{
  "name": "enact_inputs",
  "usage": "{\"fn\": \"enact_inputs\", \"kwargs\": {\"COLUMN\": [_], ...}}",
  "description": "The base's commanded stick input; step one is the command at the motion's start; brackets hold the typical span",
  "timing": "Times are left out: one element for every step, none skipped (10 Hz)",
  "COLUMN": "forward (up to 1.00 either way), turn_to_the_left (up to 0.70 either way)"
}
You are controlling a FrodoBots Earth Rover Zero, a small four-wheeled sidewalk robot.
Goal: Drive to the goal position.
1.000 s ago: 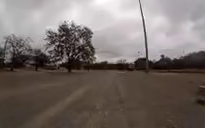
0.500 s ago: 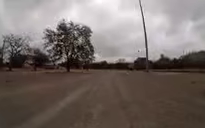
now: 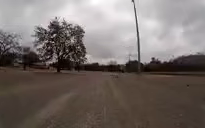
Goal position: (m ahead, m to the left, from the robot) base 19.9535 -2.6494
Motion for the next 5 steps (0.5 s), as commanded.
{"fn": "enact_inputs", "kwargs": {"forward": [0.7,0.7,0.7,0.7,0.7], "turn_to_the_left": [-0.01,-0.01,-0.01,-0.01,-0.01]}}
